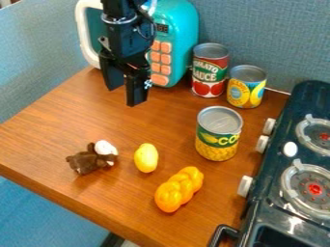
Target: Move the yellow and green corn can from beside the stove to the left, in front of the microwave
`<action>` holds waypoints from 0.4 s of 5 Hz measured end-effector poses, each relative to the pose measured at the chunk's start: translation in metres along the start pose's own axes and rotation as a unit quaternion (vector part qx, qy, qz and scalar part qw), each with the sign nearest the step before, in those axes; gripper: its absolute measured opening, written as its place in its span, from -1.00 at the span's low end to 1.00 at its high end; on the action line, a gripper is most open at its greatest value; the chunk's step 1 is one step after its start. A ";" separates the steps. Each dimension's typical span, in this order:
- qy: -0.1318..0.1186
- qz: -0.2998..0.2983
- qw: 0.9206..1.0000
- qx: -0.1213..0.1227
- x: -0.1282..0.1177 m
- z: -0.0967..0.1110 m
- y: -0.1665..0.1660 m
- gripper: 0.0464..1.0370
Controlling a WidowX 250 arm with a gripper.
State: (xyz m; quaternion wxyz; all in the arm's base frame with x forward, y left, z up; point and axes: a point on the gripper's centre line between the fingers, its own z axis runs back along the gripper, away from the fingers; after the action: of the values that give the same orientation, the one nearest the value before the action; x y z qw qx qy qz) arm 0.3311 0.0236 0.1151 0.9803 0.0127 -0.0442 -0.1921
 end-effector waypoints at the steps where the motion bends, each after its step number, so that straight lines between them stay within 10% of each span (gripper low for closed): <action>1: 0.013 0.004 1.000 -0.006 -0.002 -0.010 -0.001 0.93; 2: -0.017 0.048 0.999 -0.006 0.011 -0.013 -0.009 0.93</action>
State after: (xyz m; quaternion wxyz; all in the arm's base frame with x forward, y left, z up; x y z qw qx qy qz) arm 0.3388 0.0119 0.1028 0.9875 0.0012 -0.0599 -0.1455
